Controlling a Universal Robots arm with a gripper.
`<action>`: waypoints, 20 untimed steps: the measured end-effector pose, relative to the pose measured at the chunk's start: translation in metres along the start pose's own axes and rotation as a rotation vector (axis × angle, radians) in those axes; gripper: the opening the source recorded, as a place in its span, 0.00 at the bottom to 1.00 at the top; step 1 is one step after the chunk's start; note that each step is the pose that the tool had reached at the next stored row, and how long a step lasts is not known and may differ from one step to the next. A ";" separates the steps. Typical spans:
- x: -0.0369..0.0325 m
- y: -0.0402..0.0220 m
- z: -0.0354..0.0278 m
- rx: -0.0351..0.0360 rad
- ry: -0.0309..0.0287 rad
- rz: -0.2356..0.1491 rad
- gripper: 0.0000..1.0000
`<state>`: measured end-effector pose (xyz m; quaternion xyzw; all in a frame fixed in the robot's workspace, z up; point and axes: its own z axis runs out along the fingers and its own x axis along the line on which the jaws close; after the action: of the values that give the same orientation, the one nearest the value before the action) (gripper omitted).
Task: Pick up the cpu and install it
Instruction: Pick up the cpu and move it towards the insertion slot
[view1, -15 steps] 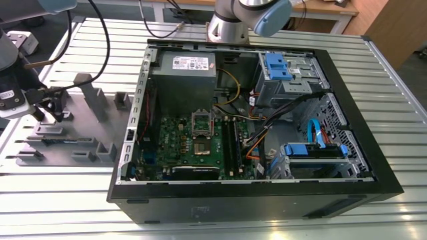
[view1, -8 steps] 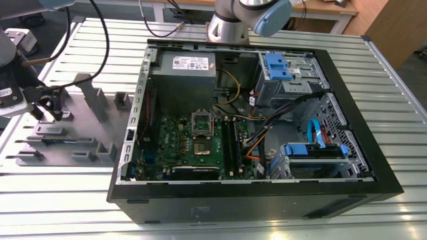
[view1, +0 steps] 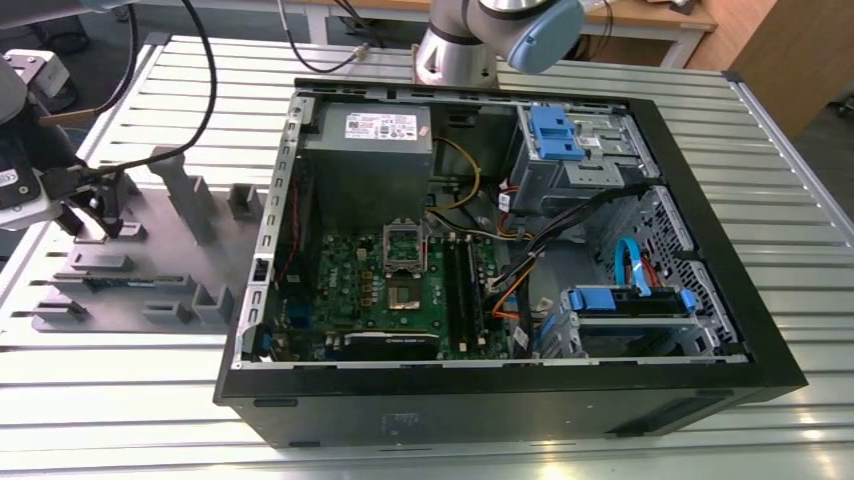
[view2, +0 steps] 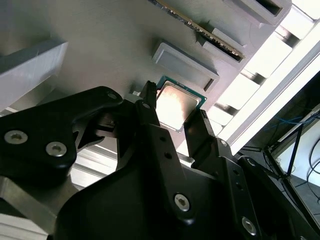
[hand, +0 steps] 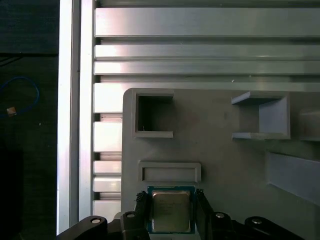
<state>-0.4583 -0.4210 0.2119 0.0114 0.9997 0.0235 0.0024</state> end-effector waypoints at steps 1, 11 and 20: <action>0.0000 0.0000 -0.0005 0.0000 -0.0001 0.000 0.47; 0.0000 0.0001 -0.0012 0.0000 0.0001 0.000 0.47; -0.0001 0.0003 -0.0065 0.0001 0.0001 0.000 0.47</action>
<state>-0.4583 -0.4210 0.2184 0.0113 0.9997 0.0235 0.0024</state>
